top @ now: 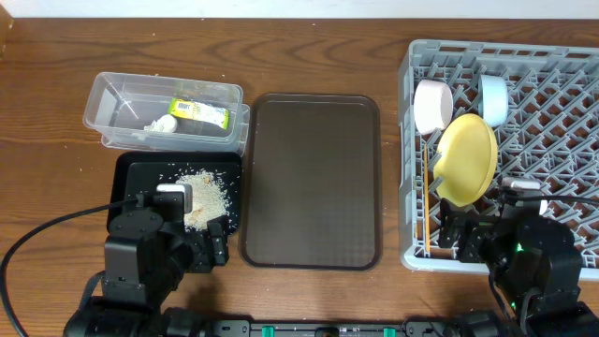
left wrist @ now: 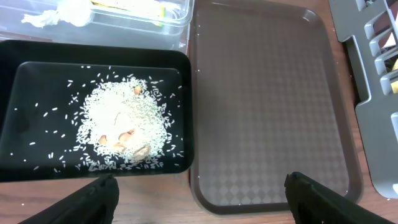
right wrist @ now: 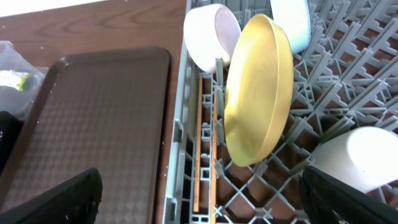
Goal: Sort waste into correct bins and load items into the dishwasher rack
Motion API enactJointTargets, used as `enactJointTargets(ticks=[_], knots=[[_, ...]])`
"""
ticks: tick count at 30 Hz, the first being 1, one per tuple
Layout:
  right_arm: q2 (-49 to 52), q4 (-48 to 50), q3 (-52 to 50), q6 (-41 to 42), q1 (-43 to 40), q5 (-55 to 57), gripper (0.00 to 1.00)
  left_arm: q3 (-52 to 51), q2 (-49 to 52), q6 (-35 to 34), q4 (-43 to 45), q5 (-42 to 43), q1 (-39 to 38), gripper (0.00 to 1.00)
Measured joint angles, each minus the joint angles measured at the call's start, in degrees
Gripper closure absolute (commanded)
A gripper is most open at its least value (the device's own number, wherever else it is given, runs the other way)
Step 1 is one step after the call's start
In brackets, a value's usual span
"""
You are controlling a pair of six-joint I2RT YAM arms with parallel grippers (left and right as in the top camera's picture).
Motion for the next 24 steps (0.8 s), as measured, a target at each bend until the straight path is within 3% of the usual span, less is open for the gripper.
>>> enactJointTargets(ticks=[24], knots=[[-1.05, -0.83, -1.46, 0.0, -0.09, 2.47, 0.01, 0.0, 0.0, 0.0, 0.0, -0.02, 0.0, 0.1]])
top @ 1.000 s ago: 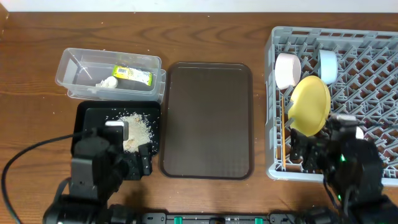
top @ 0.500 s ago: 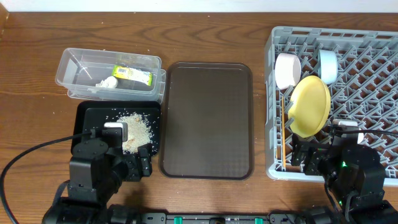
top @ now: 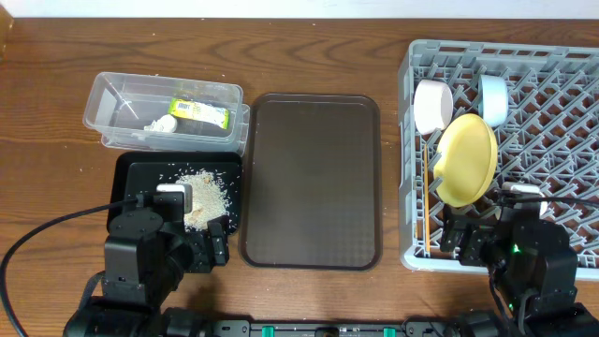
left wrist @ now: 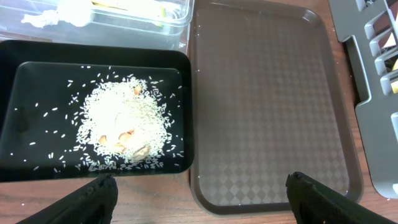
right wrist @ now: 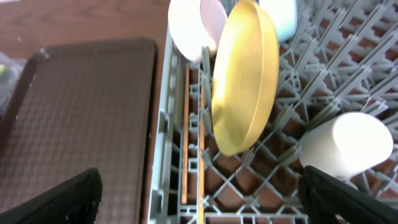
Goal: Sort waste into correct bins and load items into the dishwasher rack
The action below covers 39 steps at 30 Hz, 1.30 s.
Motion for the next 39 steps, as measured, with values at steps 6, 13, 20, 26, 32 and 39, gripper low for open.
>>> enactJointTargets(ticks=[6, 13, 20, 26, 32, 39], knots=[[-6.49, 11.28, -8.15, -1.22, -2.6, -0.42, 0.01, -0.07, 0.0, 0.0, 0.0, -0.02, 0.0, 0.1], [-18.23, 28.04, -21.64, -6.49, -5.27, -4.5, 0.01, -0.17, 0.0, 0.0, 0.0, -0.13, 0.0, 0.1], [-28.48, 39.67, -33.57, -8.09, -7.06, -5.38, 0.01, -0.22, 0.0, 0.0, 0.0, -0.15, 0.0, 0.1], [-28.85, 46.49, -40.17, -9.53, -8.15, -5.73, 0.01, -0.22, 0.0, -0.02, 0.02, -0.15, 0.0, 0.1], [-28.83, 48.02, -44.78, -10.88, -9.55, -6.8, 0.01, -0.24, 0.0, 0.0, -0.04, -0.15, 0.0, 0.1], [-28.89, 52.39, -45.09, -12.98, -9.53, -8.83, 0.01, -0.26, 0.0, 0.0, 0.0, -0.15, 0.0, 0.1]])
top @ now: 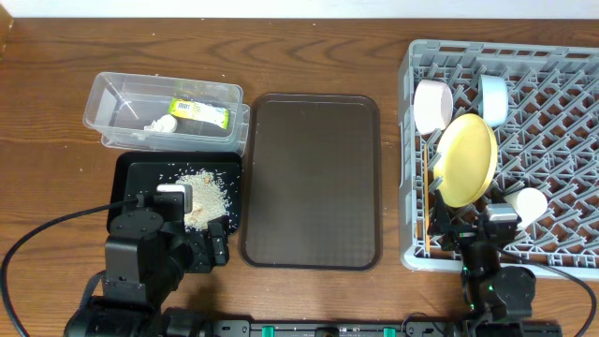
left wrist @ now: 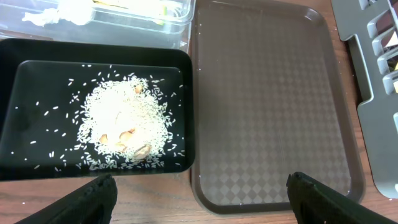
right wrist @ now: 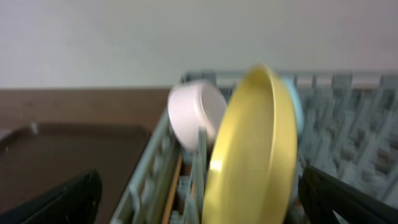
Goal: Sort waste into correct bins and load items into the dishwasher rack
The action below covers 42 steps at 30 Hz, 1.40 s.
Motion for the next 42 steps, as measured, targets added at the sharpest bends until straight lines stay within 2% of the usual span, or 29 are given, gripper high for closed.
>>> enactJointTargets(ticks=[3, 7, 42], knots=[[-0.09, 2.75, -0.02, -2.1, 0.0, -0.66, 0.01, 0.0, 0.0, 0.0, 0.0, 0.0, 0.0, 0.1], [-0.11, -1.68, -0.42, -3.5, 0.0, -1.49, 0.01, -0.02, 0.0, 0.0, 0.0, 0.0, 0.0, 0.1], [-0.04, -2.05, -0.79, -3.65, 0.0, -1.75, 0.01, -0.02, 0.0, 0.0, 0.0, 0.0, 0.0, 0.1]])
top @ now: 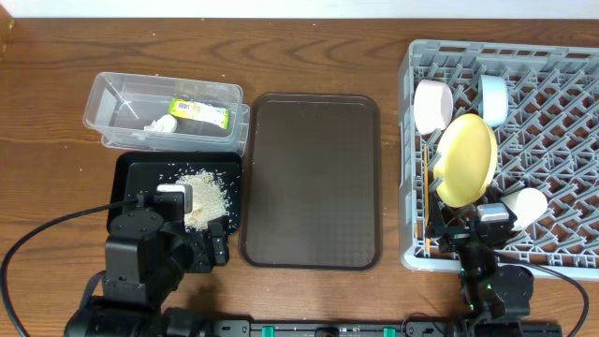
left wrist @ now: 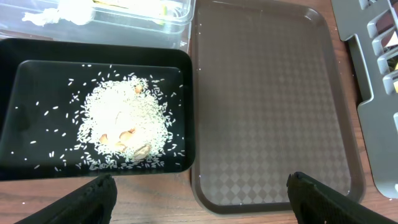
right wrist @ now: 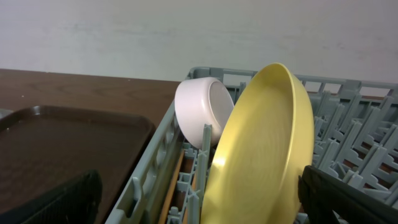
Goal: Sort waste into correct bins and load items into the dishwasher rack
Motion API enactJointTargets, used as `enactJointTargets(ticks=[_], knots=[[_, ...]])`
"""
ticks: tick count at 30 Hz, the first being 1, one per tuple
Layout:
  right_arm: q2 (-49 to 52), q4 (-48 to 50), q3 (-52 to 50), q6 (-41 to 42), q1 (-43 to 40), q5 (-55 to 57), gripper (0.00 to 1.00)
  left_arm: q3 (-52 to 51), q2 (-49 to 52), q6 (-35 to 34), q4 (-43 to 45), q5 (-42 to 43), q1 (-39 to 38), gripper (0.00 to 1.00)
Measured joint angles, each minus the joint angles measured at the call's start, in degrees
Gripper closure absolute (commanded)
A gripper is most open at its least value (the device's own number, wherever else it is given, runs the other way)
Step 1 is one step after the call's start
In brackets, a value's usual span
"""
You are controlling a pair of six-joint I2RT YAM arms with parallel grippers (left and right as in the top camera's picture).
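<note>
The grey dishwasher rack [top: 562, 112] on the right holds an upright yellow plate [top: 466, 159], a pale pink bowl [top: 432, 103], a light blue cup [top: 493, 98], a white cup [top: 526, 206] and chopsticks [top: 423, 201]. My right gripper [right wrist: 199, 202] stands open at the rack's near edge, level, facing the plate [right wrist: 261, 155] and the bowl [right wrist: 202, 118]. My left gripper [left wrist: 199, 202] is open with nothing between its fingers, above the near edges of the black tray of rice scraps [left wrist: 25, 168] and the brown tray [left wrist: 267, 93].
A clear bin [top: 164, 112] at the back left holds a wrapper and a crumpled tissue. The brown serving tray [top: 312, 178] lies bare in the middle. The rack's front wall [right wrist: 149, 174] rises right before my right fingers.
My right gripper has shifted slightly at the rack's near edge, and its view of the plate and bowl is now sharp. The left arm and all the objects are where they were.
At first my right gripper looked down into the rack over the plate and the white cup. It then sat a little nearer the front. Later it was low at the rack's near edge, tilted level, leaving the white cup uncovered. The left arm stayed still throughout.
</note>
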Motion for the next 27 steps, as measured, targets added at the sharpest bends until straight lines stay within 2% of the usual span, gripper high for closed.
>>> enactJointTargets(ticks=[21, 27], knots=[[0.0, 0.02, 0.0, 0.0, 0.0, 0.0, 0.01, 0.0, -0.02, 0.04, -0.33, -0.02, 0.0, 0.1], [0.0, 0.02, 0.0, 0.0, 0.0, 0.02, 0.01, -3.1, -4.07, 0.24, 2.64, -0.98, 0.48, 0.1]])
